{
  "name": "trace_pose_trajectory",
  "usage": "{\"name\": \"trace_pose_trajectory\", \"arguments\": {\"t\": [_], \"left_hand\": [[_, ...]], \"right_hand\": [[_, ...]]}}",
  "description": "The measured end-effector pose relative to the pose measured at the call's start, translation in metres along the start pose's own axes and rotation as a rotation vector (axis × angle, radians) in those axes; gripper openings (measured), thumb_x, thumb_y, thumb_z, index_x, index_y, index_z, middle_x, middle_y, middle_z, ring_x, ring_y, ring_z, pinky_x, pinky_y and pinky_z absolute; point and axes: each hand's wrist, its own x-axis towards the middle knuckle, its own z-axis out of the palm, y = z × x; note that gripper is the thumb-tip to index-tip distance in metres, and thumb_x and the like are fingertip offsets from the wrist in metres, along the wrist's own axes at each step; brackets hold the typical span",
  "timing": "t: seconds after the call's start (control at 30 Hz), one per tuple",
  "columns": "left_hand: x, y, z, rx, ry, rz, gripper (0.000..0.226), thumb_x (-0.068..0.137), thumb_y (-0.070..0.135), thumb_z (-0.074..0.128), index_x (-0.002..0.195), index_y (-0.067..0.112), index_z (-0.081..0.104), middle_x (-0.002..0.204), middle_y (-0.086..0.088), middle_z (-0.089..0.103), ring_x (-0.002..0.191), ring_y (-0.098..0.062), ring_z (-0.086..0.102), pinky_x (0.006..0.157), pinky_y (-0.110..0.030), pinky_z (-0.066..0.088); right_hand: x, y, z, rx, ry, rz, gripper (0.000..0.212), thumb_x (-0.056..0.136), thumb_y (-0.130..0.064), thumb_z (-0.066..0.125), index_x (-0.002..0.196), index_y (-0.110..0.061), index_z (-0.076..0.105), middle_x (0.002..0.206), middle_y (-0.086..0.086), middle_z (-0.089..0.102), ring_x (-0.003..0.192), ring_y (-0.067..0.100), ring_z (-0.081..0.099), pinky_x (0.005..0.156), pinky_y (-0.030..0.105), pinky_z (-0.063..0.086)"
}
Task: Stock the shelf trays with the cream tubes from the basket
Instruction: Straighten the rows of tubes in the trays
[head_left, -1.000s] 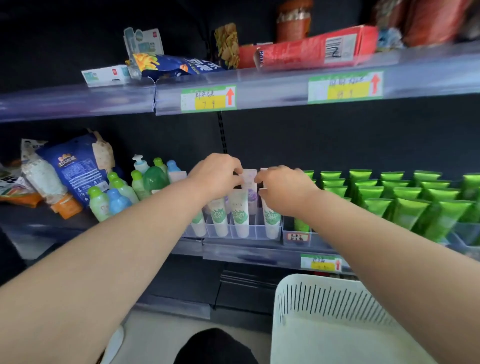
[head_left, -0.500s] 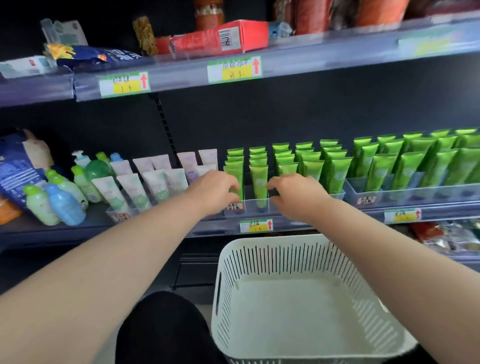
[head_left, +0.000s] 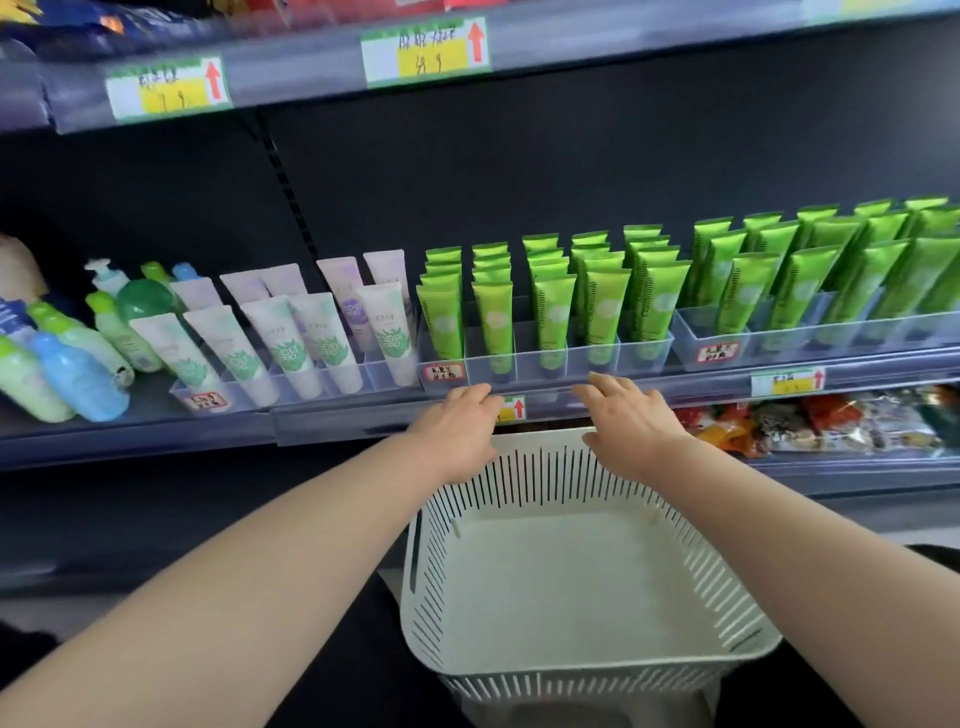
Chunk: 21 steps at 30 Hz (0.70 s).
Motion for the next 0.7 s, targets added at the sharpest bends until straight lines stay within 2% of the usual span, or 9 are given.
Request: {"name": "trace_pose_trajectory", "arguments": {"t": [0.07, 0.13, 0.27, 0.43, 0.6, 0.7], "left_hand": [[0.006, -0.005, 0.013, -0.014, -0.007, -0.016, 0.071, 0.095, 0.031, 0.057, 0.152, 0.014, 0.017, 0.160, -0.006, 0.010, 0.147, -0.024, 0.011, 0.116, -0.043, 0.023], [0.009, -0.011, 0.025, -0.047, -0.001, -0.034, 0.070, 0.097, 0.030, 0.054, 0.153, 0.015, 0.015, 0.161, -0.005, 0.008, 0.147, -0.024, 0.011, 0.116, -0.041, 0.021], [0.012, -0.022, 0.045, -0.042, 0.101, -0.019, 0.065, 0.097, 0.028, 0.053, 0.152, 0.016, 0.018, 0.159, -0.002, 0.014, 0.143, -0.023, 0.017, 0.113, -0.041, 0.029], [0.011, -0.032, 0.059, 0.051, 0.164, 0.040, 0.064, 0.096, 0.030, 0.053, 0.150, 0.014, 0.022, 0.158, -0.002, 0.015, 0.142, -0.023, 0.018, 0.112, -0.040, 0.030], [0.015, -0.042, 0.060, 0.162, 0.283, 0.115, 0.063, 0.082, 0.018, 0.070, 0.139, 0.015, 0.043, 0.143, -0.003, 0.042, 0.123, -0.027, 0.044, 0.099, -0.041, 0.042], [0.017, -0.044, 0.068, 0.172, 0.350, 0.140, 0.067, 0.075, 0.017, 0.077, 0.135, 0.012, 0.049, 0.137, -0.006, 0.049, 0.116, -0.028, 0.048, 0.095, -0.042, 0.046]], "right_hand": [[0.006, -0.002, 0.011, -0.005, -0.009, -0.019, 0.066, 0.092, -0.033, 0.055, 0.147, -0.019, 0.021, 0.157, 0.004, 0.016, 0.143, 0.024, 0.017, 0.109, 0.045, 0.028], [0.010, -0.002, 0.024, 0.003, -0.012, -0.037, 0.069, 0.092, -0.033, 0.054, 0.149, -0.019, 0.017, 0.158, 0.001, 0.013, 0.144, 0.022, 0.014, 0.110, 0.044, 0.026], [0.015, -0.001, 0.047, -0.024, 0.008, -0.043, 0.072, 0.094, -0.038, 0.049, 0.151, -0.016, 0.010, 0.159, 0.001, 0.008, 0.145, 0.020, 0.010, 0.112, 0.041, 0.022], [0.013, -0.005, 0.059, -0.066, 0.059, -0.015, 0.067, 0.093, -0.040, 0.047, 0.148, -0.011, 0.022, 0.155, 0.006, 0.022, 0.142, 0.022, 0.019, 0.108, 0.042, 0.029], [0.019, -0.013, 0.062, -0.073, 0.116, 0.000, 0.066, 0.085, -0.031, 0.064, 0.139, -0.002, 0.040, 0.135, 0.017, 0.047, 0.128, 0.033, 0.042, 0.102, 0.047, 0.036], [0.020, -0.016, 0.067, -0.094, 0.137, 0.008, 0.067, 0.084, -0.029, 0.065, 0.139, 0.000, 0.040, 0.135, 0.019, 0.047, 0.129, 0.035, 0.042, 0.105, 0.049, 0.037]]}}
